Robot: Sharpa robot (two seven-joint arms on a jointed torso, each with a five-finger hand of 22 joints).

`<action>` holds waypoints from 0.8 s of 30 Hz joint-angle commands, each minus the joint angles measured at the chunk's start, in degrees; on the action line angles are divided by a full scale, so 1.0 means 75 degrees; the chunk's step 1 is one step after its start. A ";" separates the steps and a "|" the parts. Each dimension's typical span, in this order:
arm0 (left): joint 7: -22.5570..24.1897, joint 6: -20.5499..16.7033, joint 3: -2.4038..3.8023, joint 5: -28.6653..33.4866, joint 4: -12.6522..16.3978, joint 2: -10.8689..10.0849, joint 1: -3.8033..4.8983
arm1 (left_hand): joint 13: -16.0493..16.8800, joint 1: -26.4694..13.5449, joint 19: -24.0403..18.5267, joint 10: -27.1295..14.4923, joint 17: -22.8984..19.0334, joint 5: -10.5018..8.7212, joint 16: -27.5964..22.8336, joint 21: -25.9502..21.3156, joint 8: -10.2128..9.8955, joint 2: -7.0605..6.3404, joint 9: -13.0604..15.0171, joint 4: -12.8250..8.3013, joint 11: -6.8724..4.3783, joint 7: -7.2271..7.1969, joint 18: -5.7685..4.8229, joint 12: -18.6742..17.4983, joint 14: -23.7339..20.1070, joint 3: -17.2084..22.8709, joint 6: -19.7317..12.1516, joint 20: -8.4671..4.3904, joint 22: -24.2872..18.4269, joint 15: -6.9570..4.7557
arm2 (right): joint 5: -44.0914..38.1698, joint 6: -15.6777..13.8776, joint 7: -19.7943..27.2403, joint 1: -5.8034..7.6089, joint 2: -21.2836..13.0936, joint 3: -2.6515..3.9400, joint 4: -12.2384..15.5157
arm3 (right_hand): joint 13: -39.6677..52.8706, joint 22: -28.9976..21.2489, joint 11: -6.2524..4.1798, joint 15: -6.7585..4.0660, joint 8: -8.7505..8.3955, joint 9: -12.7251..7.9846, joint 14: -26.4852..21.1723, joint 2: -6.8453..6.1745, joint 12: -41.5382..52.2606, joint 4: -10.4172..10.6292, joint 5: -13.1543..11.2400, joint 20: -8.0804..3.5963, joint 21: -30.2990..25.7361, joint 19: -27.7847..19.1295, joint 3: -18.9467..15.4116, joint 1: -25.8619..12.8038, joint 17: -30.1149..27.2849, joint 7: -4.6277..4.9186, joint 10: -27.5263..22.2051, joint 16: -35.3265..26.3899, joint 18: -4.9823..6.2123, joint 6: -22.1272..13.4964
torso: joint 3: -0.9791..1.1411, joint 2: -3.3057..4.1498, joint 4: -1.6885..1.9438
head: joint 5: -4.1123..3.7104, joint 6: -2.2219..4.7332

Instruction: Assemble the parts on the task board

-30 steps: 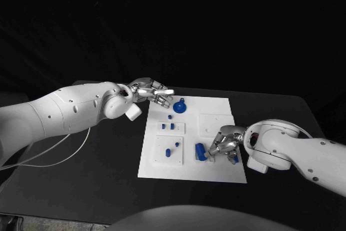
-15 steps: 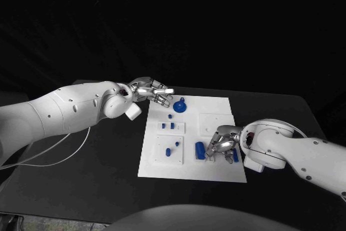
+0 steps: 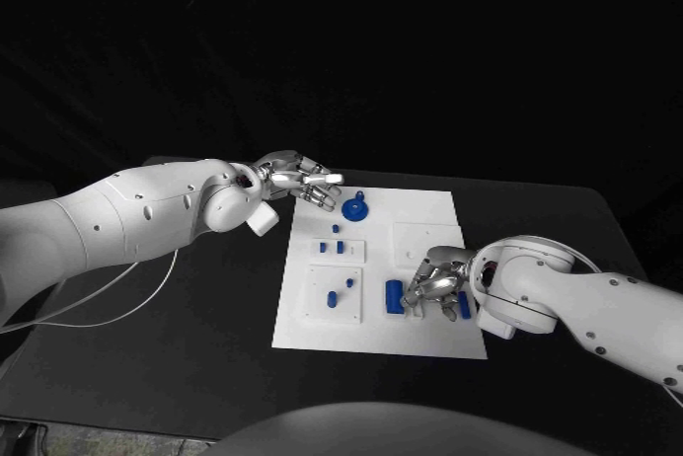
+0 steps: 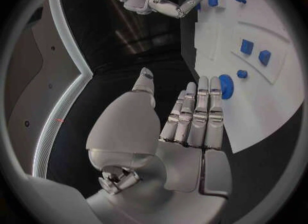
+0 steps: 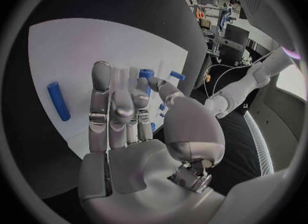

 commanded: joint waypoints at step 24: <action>0.0093 0.0037 0.0005 0.0028 -0.0052 -0.0006 -0.0001 | 0.0008 0.0014 0.0015 -0.0064 0.0011 -0.0008 -0.0015 -0.0030 -0.0034 0.0072 -0.0008 -0.0065 -0.0003 0.0012 0.0026 -0.0024 -0.0034 -0.0008 -0.0028 0.0056 -0.0008 -0.0014 | 0.0513 -0.0708 0.0336 -0.0074 -0.0516 0.0395 -0.0008 | -0.0088 -0.0198 0.0097 0.0036 -0.0052 -0.2813 0.0031 -0.0025 -0.0081 0.1049 -0.2275 0.0028 -0.0172 0.0272 -0.0835 0.0662 -0.0076 0.0264 -0.0126 -0.0087 0.0086 -0.0217 | 0.0011 -0.0005 -0.0015 | -0.0082 0.0071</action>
